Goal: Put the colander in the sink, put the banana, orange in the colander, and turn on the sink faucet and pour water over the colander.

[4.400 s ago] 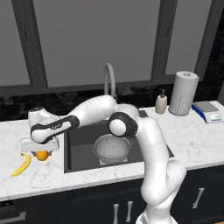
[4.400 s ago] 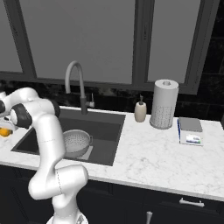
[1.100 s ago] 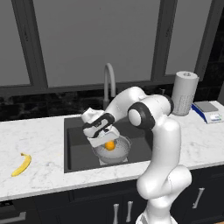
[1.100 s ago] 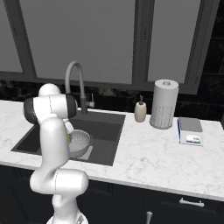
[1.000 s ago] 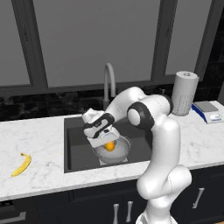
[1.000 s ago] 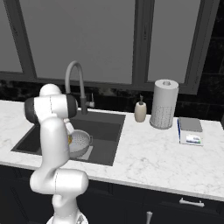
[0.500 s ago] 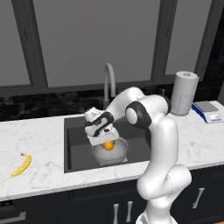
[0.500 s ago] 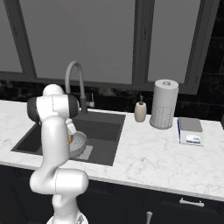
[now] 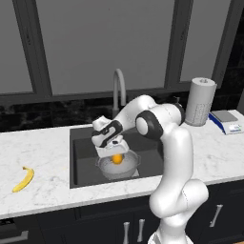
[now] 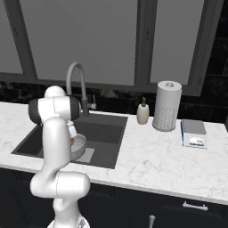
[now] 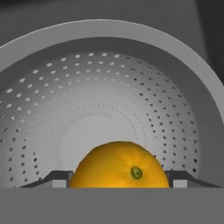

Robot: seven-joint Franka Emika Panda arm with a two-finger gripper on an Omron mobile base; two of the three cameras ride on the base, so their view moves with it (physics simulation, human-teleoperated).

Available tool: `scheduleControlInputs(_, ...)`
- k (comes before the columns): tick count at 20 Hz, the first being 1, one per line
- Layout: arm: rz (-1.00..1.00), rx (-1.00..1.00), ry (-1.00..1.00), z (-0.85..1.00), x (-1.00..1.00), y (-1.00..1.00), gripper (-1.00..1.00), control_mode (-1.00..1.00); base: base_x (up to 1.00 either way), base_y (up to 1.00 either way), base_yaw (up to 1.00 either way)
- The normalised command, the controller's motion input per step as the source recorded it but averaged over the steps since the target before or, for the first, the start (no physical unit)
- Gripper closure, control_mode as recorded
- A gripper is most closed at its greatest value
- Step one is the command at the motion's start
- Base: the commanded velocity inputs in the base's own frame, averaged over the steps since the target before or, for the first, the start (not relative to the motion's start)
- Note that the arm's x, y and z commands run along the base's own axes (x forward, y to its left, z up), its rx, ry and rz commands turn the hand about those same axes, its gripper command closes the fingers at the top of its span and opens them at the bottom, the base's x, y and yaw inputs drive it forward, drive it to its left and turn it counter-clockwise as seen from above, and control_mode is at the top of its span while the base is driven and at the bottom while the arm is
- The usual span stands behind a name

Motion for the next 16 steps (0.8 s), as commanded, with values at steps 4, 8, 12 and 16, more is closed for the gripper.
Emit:
scheduleControlInputs(4,-0.10,0.01,0.00,0.00,-0.29,-0.01,-1.00,-1.00,0.00,0.00,0.00)
scheduleControlInputs(8,-0.10,0.00,0.00,0.06,-0.35,-0.05,-1.00,-1.00,0.00,0.00,0.00)
scheduleControlInputs(12,-0.08,0.00,0.00,0.19,-0.39,-0.02,-1.00,-1.00,0.00,0.00,0.00)
scheduleControlInputs(16,-0.01,0.00,-0.02,0.48,-0.35,0.00,-1.00,-1.00,0.00,0.00,0.00)
